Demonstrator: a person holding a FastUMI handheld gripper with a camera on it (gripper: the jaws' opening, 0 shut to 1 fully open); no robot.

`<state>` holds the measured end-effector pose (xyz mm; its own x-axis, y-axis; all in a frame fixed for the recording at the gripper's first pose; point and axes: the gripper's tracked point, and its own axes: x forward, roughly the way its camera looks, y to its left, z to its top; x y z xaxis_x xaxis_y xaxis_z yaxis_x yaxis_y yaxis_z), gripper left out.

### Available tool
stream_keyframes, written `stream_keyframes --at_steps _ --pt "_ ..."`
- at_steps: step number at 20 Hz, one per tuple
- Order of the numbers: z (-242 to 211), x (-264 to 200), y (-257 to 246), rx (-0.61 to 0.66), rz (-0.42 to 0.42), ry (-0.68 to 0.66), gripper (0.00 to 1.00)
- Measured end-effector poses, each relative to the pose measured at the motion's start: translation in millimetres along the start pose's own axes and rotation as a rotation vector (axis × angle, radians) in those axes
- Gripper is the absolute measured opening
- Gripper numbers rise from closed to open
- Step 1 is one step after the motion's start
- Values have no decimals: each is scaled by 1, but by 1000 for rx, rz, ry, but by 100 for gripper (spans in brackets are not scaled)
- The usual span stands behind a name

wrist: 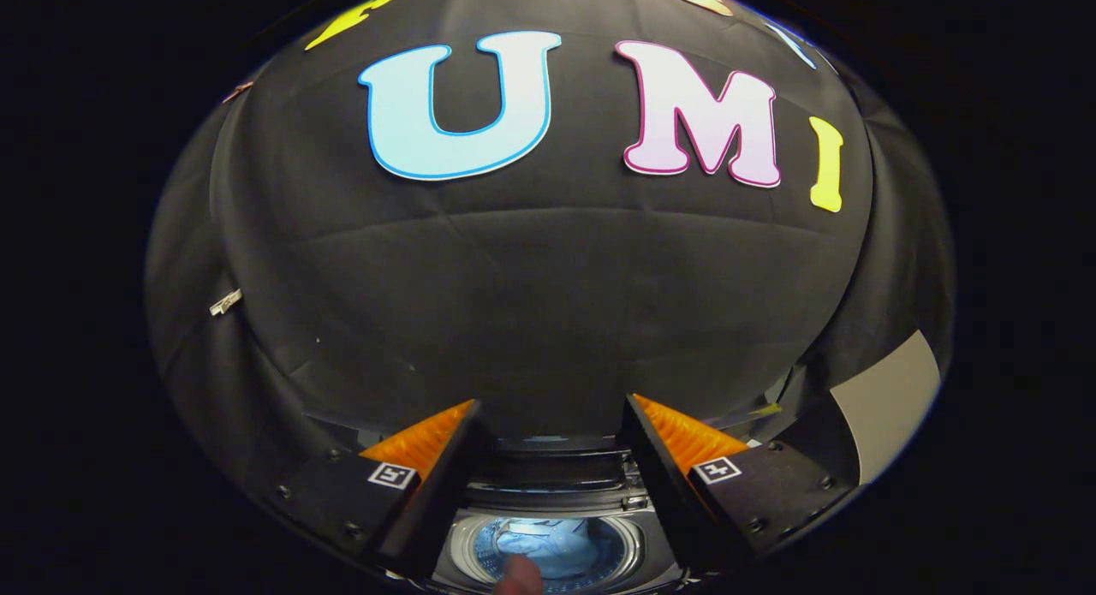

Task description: Put the clothes into the washing machine and then close the washing machine lid.

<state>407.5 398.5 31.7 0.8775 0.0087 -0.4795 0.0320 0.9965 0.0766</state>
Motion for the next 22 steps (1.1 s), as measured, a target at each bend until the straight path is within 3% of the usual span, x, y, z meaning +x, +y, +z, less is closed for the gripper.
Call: stream_keyframes --at_steps 7,22 --pt "-14 -31 -1 6 -20 -107 100" --pt "-58 -84 -3 -11 -22 -136 100"
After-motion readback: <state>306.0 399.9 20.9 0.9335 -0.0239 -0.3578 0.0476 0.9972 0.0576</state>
